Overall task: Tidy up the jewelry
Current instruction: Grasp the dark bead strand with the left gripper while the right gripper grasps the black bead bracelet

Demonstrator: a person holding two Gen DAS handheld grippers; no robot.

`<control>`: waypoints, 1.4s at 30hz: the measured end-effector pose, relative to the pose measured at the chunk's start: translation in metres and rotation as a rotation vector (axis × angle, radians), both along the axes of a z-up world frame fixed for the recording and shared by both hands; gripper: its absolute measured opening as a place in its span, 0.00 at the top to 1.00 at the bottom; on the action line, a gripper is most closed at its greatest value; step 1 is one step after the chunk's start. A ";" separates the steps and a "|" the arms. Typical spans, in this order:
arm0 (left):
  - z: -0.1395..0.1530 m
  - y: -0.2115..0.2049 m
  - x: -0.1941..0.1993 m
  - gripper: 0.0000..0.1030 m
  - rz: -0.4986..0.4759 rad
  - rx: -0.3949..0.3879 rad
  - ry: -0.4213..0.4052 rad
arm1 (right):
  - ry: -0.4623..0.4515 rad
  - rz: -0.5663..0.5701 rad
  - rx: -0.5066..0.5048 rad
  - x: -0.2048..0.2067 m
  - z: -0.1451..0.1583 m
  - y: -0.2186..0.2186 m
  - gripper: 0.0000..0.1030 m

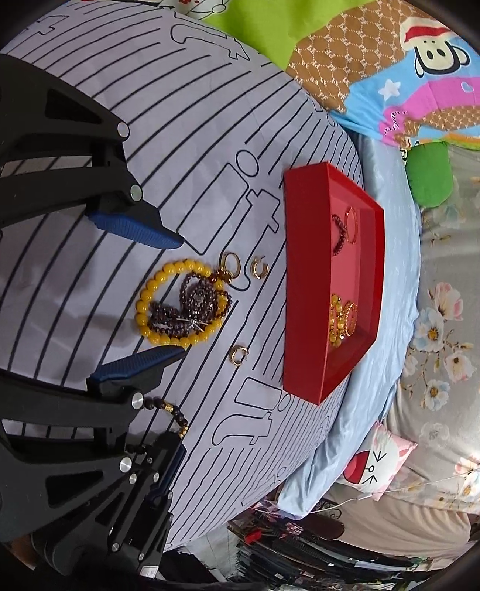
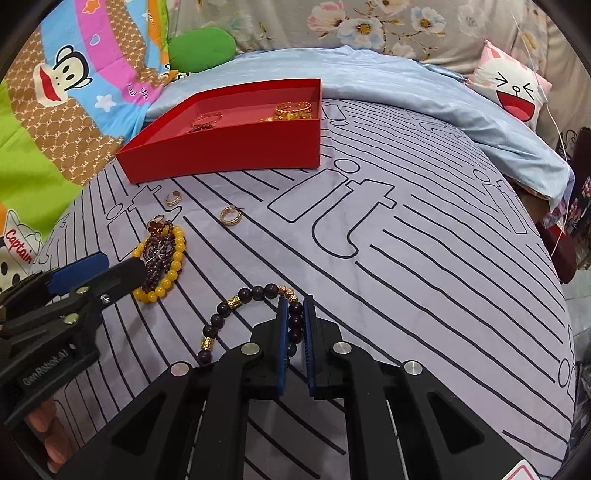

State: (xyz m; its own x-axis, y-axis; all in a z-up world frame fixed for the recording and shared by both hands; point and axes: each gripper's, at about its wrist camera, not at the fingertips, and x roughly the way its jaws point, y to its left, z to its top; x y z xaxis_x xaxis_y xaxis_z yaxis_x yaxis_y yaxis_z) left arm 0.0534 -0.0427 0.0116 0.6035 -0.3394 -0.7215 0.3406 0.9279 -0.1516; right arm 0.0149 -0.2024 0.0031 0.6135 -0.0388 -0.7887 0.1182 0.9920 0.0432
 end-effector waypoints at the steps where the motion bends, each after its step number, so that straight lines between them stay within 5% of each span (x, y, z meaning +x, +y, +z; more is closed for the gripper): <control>1: -0.002 -0.003 0.002 0.50 -0.005 0.005 0.005 | 0.000 0.000 0.005 0.000 0.000 -0.001 0.93; 6: -0.009 -0.009 0.006 0.55 -0.022 0.011 0.026 | -0.001 0.002 0.007 0.000 0.000 -0.001 0.93; 19: -0.009 -0.006 0.008 0.92 -0.040 -0.028 0.050 | -0.005 0.006 0.025 0.001 0.001 -0.003 0.93; 42: 0.054 0.047 0.017 0.94 0.009 -0.149 -0.011 | -0.092 0.049 0.041 0.005 0.042 0.011 0.93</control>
